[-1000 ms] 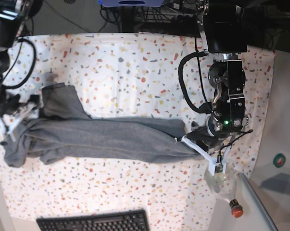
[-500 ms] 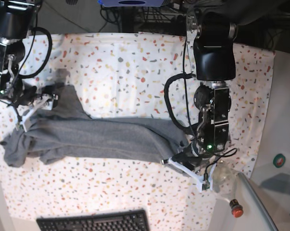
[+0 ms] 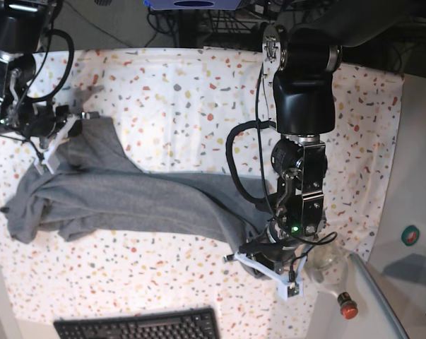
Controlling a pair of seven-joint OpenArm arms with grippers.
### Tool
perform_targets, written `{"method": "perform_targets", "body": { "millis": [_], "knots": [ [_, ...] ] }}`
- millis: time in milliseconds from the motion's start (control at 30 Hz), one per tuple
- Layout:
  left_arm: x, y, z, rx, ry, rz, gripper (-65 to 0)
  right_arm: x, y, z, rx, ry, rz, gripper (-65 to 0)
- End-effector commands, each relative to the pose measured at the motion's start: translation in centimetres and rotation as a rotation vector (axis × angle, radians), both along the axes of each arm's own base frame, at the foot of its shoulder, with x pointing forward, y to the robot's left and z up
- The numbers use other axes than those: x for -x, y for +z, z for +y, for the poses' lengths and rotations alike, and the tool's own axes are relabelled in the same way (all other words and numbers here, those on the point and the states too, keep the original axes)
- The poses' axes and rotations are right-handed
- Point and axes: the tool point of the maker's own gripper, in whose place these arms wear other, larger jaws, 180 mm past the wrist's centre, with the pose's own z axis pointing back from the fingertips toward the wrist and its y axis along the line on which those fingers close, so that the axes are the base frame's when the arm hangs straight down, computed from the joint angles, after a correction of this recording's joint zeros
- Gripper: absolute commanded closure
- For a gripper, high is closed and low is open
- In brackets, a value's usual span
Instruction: Layout the t-shirt on the table in an organized manner, then fold the t-shirt properly
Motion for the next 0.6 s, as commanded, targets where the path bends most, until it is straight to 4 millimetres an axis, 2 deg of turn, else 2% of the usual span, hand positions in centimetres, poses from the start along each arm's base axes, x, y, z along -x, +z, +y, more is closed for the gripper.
{"method": "perform_targets", "body": {
  "millis": [0, 133, 233, 333, 433, 567],
  "knots": [
    [-0.9, 2.4, 1.1, -0.010, 0.042, -0.074, 0.0, 0.3, 0.8, -2.4, 0.056, -0.019, -0.003, 0.0],
    [0.6, 3.1, 3.8, -0.050, 0.119, -0.099, 0.0, 3.1, 2.8, -5.2, 0.131, -0.066, -0.023, 0.0],
    [2.4, 2.8, 4.8, -0.070, 0.135, -0.106, 0.0, 4.7, 5.3, -6.1, 0.209, -0.040, -0.057, 0.0],
    [4.4, 2.5, 6.0, -0.100, 0.146, -0.108, 0.0, 5.5, 7.6, -6.1, 0.267, -0.002, -0.108, 0.0],
    [6.9, 2.0, 7.0, -0.135, 0.147, -0.101, 0.0, 6.0, 10.3, -7.1, 0.324, -0.024, -0.163, 0.0],
    [10.9, 1.2, 8.1, -0.183, 0.141, -0.076, 0.0, 6.6, 12.1, -8.3, 0.364, -0.082, -0.199, 0.0]
  ]
}}
